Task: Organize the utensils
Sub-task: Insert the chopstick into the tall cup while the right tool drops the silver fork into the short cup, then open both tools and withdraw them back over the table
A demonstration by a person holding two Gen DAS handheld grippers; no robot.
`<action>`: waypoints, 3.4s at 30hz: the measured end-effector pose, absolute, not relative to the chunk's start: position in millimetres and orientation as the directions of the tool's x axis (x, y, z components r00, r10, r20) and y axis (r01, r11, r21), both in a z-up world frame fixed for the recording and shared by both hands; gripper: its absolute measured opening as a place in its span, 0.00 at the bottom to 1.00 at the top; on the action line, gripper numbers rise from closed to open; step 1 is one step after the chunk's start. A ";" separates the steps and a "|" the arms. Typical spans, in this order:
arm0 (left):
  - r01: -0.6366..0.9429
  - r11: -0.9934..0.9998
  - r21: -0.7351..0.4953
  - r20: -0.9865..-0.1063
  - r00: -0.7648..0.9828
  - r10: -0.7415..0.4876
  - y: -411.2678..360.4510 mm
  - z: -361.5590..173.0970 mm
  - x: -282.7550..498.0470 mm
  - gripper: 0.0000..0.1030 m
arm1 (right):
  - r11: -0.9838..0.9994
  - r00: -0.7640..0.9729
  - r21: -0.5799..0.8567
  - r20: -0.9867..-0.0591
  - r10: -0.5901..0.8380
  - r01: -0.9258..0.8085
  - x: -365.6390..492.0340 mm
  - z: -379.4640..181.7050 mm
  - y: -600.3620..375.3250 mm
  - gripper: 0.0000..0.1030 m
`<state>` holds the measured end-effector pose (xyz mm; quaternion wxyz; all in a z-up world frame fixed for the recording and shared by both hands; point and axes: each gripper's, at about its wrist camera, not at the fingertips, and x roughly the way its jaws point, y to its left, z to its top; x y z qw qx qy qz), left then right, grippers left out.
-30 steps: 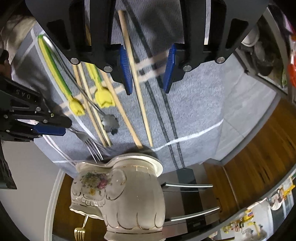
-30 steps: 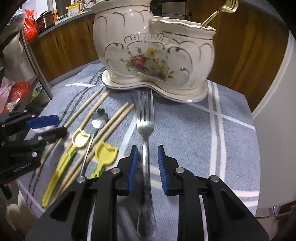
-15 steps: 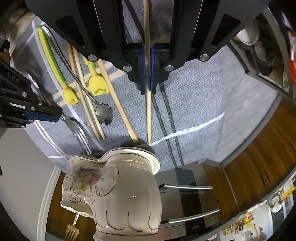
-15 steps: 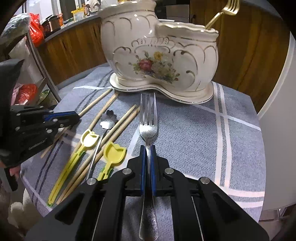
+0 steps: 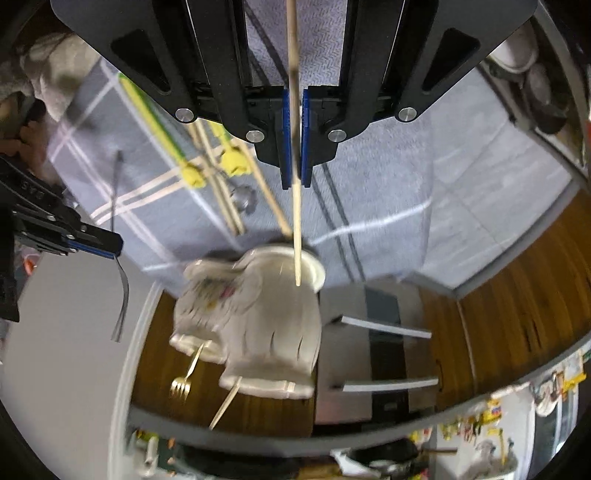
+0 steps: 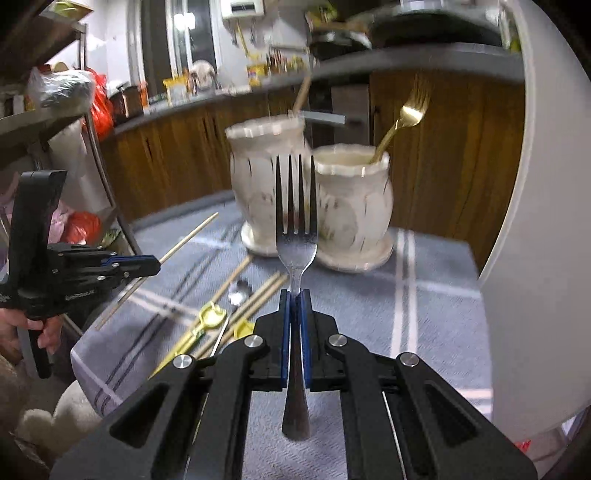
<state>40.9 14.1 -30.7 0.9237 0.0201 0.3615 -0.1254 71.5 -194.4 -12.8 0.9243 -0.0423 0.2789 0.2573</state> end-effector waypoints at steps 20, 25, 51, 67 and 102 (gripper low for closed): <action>0.278 0.957 -0.085 -0.336 0.896 -0.290 10.6 70.2 71.4 0.05 | 0.874 0.812 0.103 -0.331 0.481 -0.475 112.1 58.2 -198.0 0.05; 0.255 0.956 -0.143 -0.238 0.929 -0.283 4.2 92.4 108.0 0.05 | 0.882 0.834 0.151 -0.286 0.471 -0.446 142.0 82.3 -204.0 0.05; 0.262 0.960 -0.101 -0.236 0.931 -0.279 -20.6 50.5 163.0 0.05 | 0.916 0.838 0.190 -0.371 0.400 -0.353 194.2 35.6 -196.3 0.05; 0.212 0.977 -0.033 -0.356 0.910 -0.210 -15.4 35.4 138.9 0.05 | 0.932 0.831 0.214 -0.426 0.359 -0.293 194.1 15.0 -199.7 0.05; 0.161 0.983 -0.085 -0.373 0.910 -0.182 16.2 35.3 95.8 0.49 | 0.941 0.838 0.205 -0.432 0.334 -0.269 181.7 21.1 -207.8 0.28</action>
